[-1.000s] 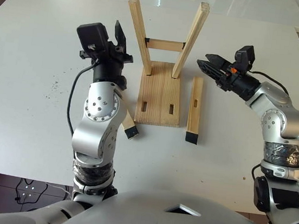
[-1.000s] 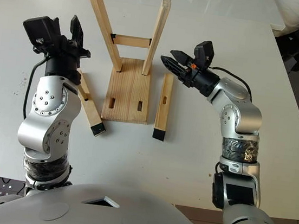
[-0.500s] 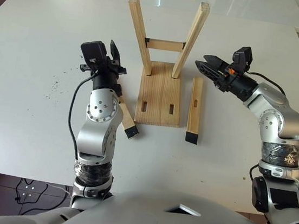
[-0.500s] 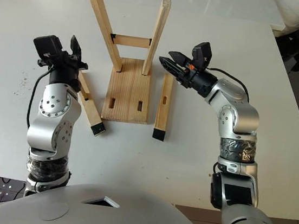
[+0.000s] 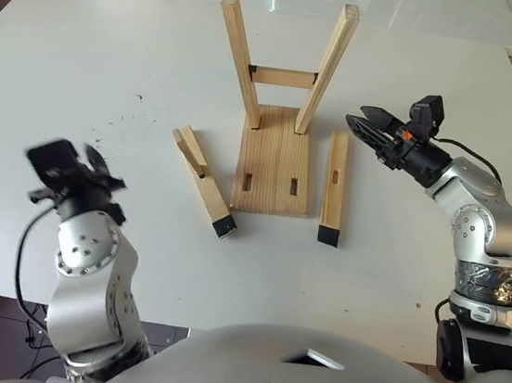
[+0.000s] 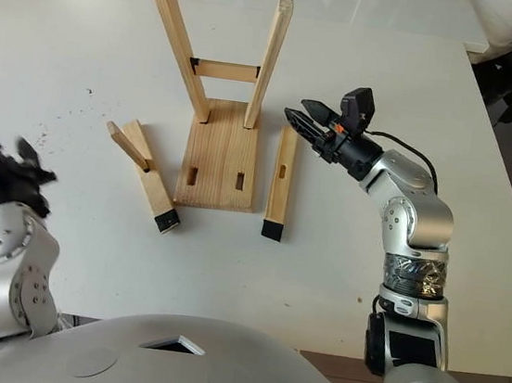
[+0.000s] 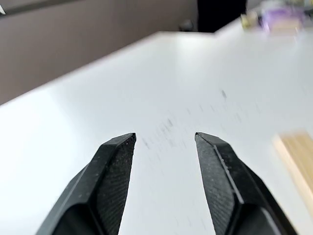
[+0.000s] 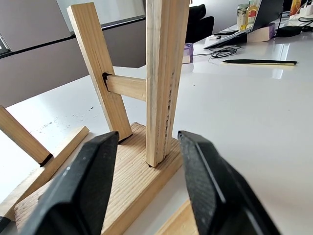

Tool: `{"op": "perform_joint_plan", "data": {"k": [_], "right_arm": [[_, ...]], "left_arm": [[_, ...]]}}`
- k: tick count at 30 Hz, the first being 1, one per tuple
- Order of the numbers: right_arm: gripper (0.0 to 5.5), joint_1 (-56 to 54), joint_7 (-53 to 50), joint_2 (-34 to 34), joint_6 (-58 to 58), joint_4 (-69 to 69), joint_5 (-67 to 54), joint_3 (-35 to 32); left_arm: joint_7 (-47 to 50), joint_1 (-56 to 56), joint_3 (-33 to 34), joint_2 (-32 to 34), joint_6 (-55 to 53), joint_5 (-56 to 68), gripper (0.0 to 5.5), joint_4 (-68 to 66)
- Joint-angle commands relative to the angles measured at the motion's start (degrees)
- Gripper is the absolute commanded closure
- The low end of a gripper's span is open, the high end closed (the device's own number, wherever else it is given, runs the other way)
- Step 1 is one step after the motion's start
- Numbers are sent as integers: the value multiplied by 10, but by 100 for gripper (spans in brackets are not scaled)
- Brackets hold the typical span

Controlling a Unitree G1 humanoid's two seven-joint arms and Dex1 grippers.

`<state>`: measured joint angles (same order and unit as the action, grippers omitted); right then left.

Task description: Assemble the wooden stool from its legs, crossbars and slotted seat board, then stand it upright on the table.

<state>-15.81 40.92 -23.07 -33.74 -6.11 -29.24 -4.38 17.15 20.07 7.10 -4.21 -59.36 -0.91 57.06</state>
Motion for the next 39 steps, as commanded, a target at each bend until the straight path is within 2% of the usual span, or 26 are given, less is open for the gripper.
{"op": "perform_joint_plan", "data": {"k": [1,8,20,29,34,39], "right_arm": [[328,-2,7,-11,-12,-5,-1,10],[328,-15,11,-10,-7,9,5,15],[328,-6,0,3,5,9,8,22],[328,-10,-11,21,18,17,11,28],[328,4,-18,25,24,13,11,23],[328,41,-39,34,22,-20,5,17]], "left_arm": [[-28,23,-89,-103,-61,69,282,-18],[-15,-6,-79,-119,-101,127,174,-47],[-9,-73,-90,-64,-106,164,174,-52],[-24,-111,-88,-33,-185,168,174,-135],[-31,-99,-86,-20,-225,165,174,-121],[-63,-49,-67,9,-299,172,174,-45]]}}
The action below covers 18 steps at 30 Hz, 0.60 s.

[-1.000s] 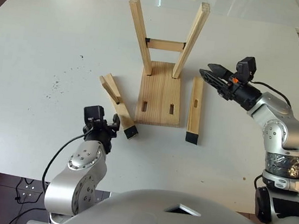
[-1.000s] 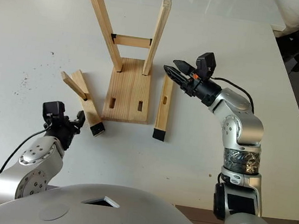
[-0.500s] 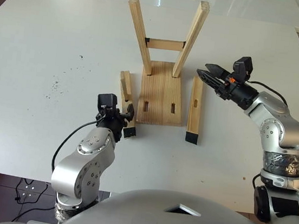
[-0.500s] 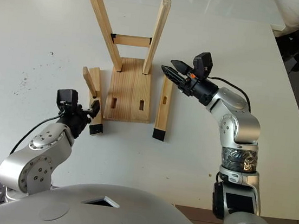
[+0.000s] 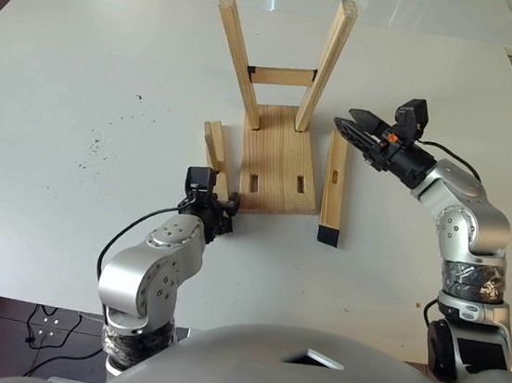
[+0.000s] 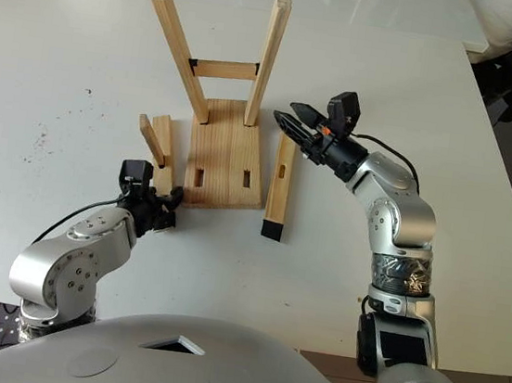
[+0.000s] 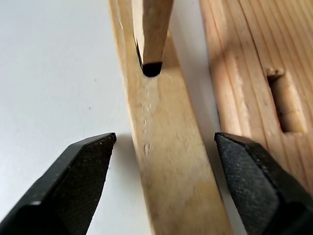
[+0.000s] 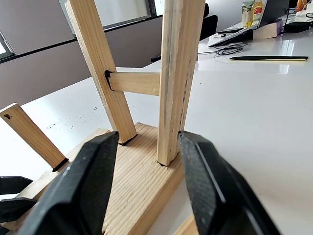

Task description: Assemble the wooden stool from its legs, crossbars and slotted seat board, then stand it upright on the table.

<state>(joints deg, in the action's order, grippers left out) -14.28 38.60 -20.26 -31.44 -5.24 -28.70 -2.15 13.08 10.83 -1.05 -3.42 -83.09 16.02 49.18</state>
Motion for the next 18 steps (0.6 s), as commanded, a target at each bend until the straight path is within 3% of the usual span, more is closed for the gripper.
{"op": "perform_joint_plan", "data": {"k": [1,5,13,15,18], "right_arm": [[328,35,-22,7,-2,-37,-3,-7],[328,54,-43,23,-2,-56,-4,-4],[328,26,-109,34,-15,-61,-5,-44],[328,-9,-164,28,-36,-59,15,-64],[328,-94,-204,1,-75,-54,10,-93]], "left_arm": [[-31,52,16,6,-75,5,174,47],[-61,40,15,44,-75,-3,225,31],[-126,18,13,151,104,-25,350,-63],[-132,-15,47,152,119,-22,351,-52],[-113,-160,172,149,147,-16,351,-82]]}}
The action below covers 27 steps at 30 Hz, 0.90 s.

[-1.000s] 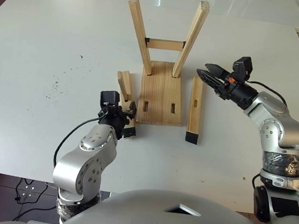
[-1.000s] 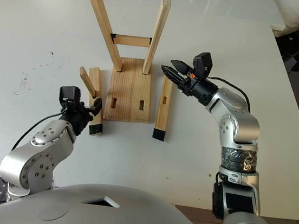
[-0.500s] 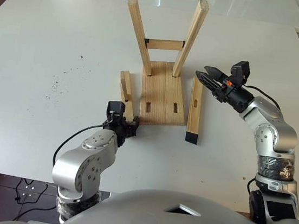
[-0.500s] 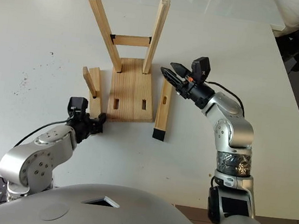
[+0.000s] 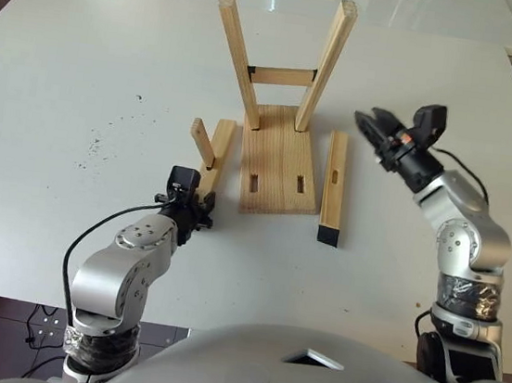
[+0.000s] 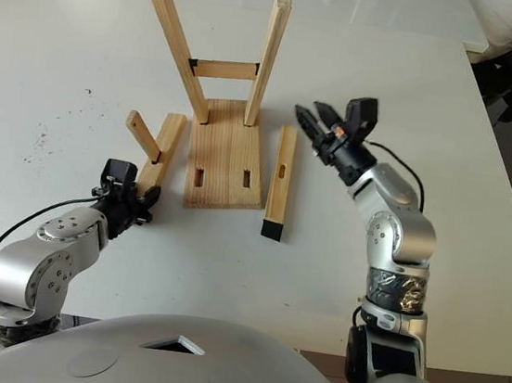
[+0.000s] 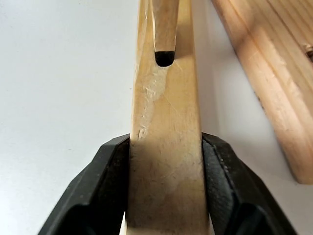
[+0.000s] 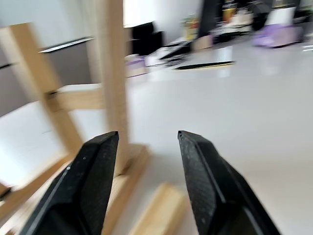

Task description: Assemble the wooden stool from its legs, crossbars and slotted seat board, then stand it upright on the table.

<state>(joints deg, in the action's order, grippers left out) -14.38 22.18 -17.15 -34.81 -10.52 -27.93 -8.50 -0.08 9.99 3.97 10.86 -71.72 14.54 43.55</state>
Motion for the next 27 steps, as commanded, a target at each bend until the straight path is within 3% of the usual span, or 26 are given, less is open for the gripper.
{"op": "perform_joint_plan", "data": {"k": [1,4,6,8,11,12,15,17,20,23,27], "right_arm": [[328,-129,-46,-47,-45,5,20,-22],[328,-245,-48,-105,6,44,128,46],[328,-319,-49,-113,50,77,167,61],[328,-390,-38,-96,88,122,157,48],[328,-456,-4,-85,211,249,182,62],[328,-465,20,-75,205,290,161,53],[328,-494,94,-31,-1,328,-26,-34],[328,-508,193,-33,-109,305,-144,-54],[328,-511,322,-70,-166,266,-189,-13],[288,-491,451,-121,-194,236,-212,18],[230,-507,524,-150,-218,251,-220,28]], "left_arm": [[27,-202,165,12,41,4,351,-43],[48,-346,286,17,96,45,351,-92],[59,-460,368,-14,151,143,351,-129],[32,-528,392,-60,208,279,351,-134],[-37,-522,351,-101,239,423,351,-91],[-69,-504,330,-95,230,450,351,-83],[-179,-445,278,-55,206,500,351,-80],[-250,-408,250,-16,196,513,351,-88],[-344,-367,221,41,200,514,351,-102],[-405,-348,197,80,217,503,351,-119],[-473,-310,145,127,238,464,351,-130]]}}
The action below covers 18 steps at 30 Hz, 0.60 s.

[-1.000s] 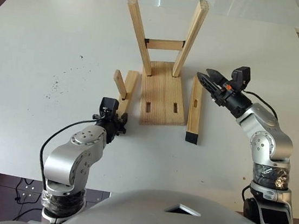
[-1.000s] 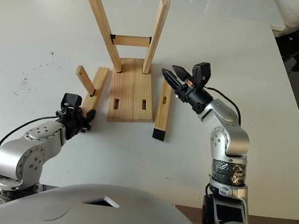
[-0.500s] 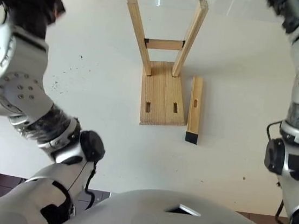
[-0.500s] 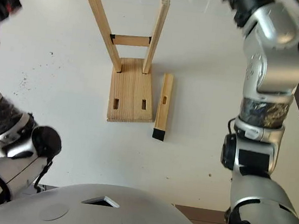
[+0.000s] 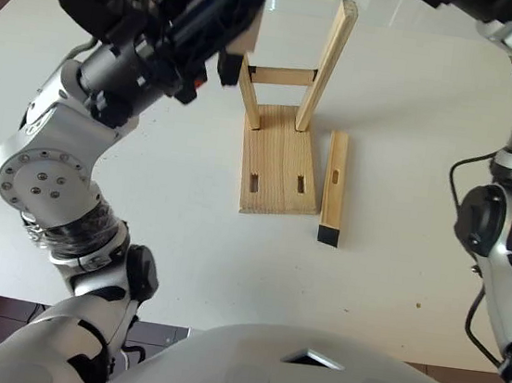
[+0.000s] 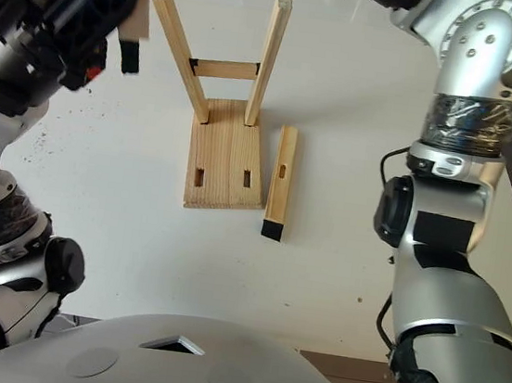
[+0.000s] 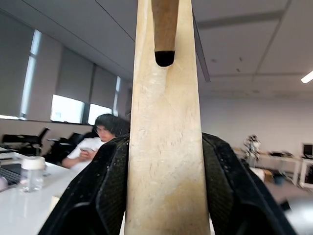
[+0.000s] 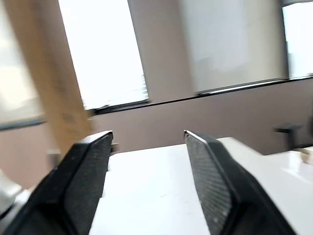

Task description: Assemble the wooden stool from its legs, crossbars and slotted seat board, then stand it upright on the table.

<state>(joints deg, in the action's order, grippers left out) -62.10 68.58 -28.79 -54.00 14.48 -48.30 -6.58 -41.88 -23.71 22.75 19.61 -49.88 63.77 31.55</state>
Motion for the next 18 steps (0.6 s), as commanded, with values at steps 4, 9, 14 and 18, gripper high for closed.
{"op": "perform_joint_plan", "data": {"k": [4,9,14,18], "right_arm": [[227,-71,102,-45,-47,37,-21,11],[227,-68,155,-56,-53,5,-24,26],[227,-60,162,-56,-49,-31,-23,32],[227,-59,156,-50,-42,-43,-12,46]], "left_arm": [[-89,45,-66,64,48,-41,351,-16],[-103,61,-91,79,74,-53,351,-24],[-110,76,-119,92,96,-79,351,-24],[-113,86,-136,96,113,-90,351,-21]]}}
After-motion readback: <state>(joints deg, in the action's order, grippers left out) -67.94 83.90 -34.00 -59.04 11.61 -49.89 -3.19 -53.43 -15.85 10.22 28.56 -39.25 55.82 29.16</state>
